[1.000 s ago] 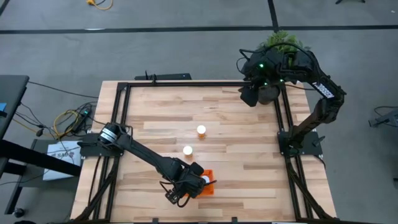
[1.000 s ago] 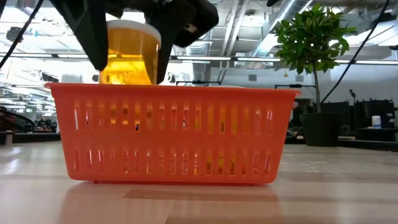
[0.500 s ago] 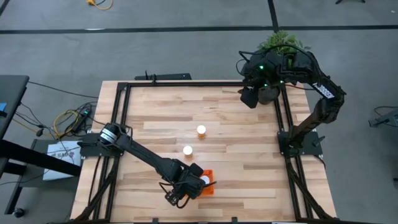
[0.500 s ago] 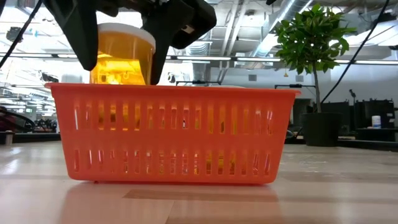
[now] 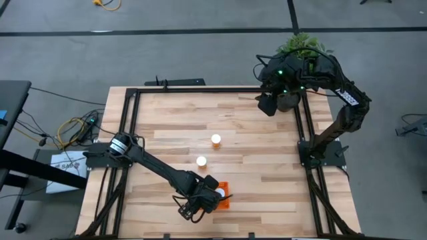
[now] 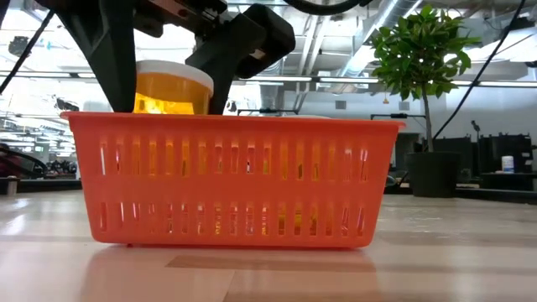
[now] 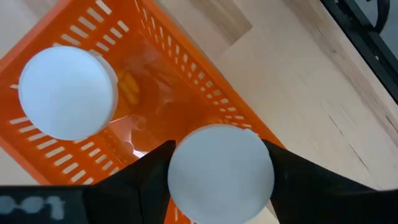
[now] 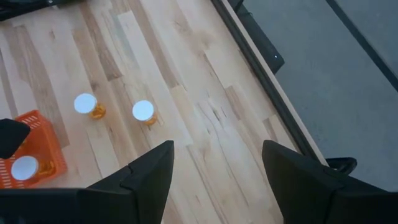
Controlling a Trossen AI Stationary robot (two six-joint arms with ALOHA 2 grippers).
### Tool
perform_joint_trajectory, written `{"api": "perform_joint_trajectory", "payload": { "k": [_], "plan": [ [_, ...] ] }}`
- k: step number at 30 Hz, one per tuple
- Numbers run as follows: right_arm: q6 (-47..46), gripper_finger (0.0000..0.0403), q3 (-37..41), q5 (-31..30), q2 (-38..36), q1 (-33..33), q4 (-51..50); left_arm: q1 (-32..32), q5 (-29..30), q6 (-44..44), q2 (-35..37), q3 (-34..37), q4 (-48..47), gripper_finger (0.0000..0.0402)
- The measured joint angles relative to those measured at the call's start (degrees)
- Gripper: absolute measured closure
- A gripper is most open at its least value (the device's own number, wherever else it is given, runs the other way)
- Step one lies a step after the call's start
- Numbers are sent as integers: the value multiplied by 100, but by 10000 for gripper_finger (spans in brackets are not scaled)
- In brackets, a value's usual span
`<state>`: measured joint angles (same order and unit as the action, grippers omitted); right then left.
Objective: Pick and place pill bottles into a basket
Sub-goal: Put the orange pill bottle into the orange bin
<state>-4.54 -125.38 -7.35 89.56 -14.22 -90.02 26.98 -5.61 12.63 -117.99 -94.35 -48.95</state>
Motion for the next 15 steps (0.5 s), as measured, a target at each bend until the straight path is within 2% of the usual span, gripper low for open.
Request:
{"api": "perform_joint_trajectory", "payload": {
  "k": [15],
  "plan": [
    [0,163,0,2,0,0,1,0,8,109,-32,0,-23,146]
  ]
}}
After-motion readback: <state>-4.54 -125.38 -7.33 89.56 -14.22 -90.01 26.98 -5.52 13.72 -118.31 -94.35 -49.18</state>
